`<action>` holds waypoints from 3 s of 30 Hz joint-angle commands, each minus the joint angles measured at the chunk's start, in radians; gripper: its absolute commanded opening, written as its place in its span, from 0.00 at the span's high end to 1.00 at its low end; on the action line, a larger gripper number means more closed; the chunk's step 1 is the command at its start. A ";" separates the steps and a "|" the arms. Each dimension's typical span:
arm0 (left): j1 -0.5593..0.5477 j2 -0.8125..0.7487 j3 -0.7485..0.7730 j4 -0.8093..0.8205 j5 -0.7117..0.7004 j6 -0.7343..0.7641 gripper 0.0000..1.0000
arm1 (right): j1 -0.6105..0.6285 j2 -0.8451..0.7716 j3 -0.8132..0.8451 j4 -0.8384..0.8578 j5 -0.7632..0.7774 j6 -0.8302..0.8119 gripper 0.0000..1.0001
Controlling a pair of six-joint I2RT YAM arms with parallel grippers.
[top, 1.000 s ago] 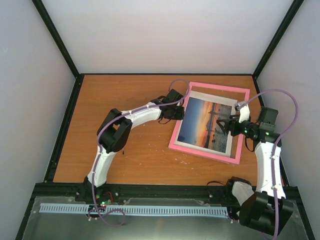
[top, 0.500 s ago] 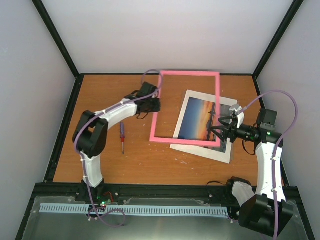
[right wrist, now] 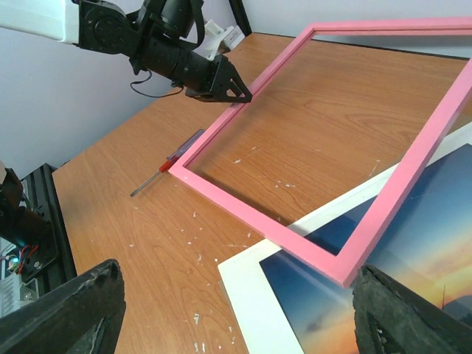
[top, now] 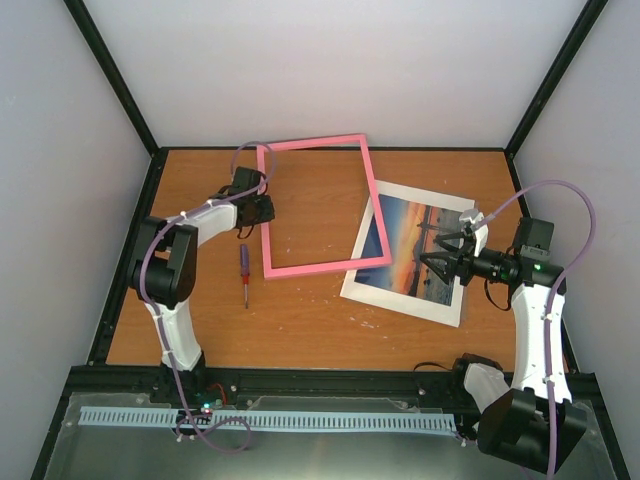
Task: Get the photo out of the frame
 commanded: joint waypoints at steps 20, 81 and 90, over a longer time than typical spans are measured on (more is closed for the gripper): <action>0.182 -0.046 -0.130 0.139 0.056 0.012 0.99 | 0.005 0.014 0.014 -0.020 -0.032 -0.032 0.18; -0.569 -0.201 -0.255 0.175 0.147 -0.123 0.30 | -0.168 0.336 -0.041 0.061 0.666 -0.117 0.08; -0.570 -0.084 -0.213 0.204 0.196 -0.139 0.27 | -0.169 0.388 -0.108 0.088 0.691 -0.159 0.14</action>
